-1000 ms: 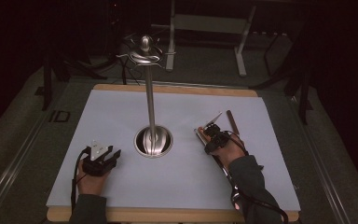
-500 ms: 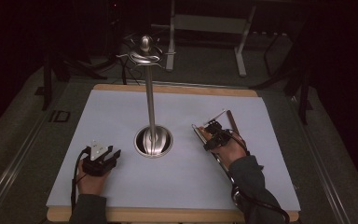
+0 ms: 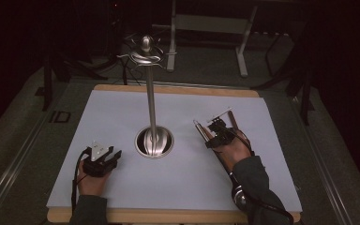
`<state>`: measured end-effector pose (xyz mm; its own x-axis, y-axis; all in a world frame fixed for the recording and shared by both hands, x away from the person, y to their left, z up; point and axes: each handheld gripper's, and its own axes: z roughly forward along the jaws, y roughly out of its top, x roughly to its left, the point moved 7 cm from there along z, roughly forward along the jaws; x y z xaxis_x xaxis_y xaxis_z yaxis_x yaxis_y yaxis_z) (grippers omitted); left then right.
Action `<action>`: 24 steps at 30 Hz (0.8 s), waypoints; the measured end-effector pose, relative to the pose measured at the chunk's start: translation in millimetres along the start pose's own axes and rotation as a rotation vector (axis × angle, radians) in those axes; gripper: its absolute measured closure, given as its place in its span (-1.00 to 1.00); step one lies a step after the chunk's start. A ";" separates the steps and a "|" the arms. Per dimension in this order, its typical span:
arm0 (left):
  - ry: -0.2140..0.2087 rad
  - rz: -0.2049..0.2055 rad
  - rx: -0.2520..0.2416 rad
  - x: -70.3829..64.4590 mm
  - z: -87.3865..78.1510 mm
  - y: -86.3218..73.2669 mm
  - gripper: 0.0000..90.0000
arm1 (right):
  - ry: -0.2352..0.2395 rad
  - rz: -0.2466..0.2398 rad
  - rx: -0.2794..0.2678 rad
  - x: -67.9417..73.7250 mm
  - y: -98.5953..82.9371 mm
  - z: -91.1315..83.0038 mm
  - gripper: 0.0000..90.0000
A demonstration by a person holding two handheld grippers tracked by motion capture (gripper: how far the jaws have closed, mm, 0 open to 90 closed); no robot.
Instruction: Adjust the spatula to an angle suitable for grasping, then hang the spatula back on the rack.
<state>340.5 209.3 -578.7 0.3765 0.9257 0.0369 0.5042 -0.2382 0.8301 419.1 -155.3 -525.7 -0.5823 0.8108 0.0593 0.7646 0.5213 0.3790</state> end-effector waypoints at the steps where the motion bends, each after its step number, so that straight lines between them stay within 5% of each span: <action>1: 0.001 0.000 0.000 0.0 0.0 0.0 0.36 | 0.004 -0.003 -0.018 1.0 1.4 -3.8 0.53; 24: 0.003 0.003 -0.003 0.1 -0.4 0.1 0.36 | 0.078 -0.048 -0.219 13.4 15.2 -51.5 0.53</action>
<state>340.3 209.5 -578.4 0.3758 0.9258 0.0415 0.5004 -0.2404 0.8317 408.7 -150.2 -471.6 -0.6429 0.7588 0.1046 0.6621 0.4819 0.5739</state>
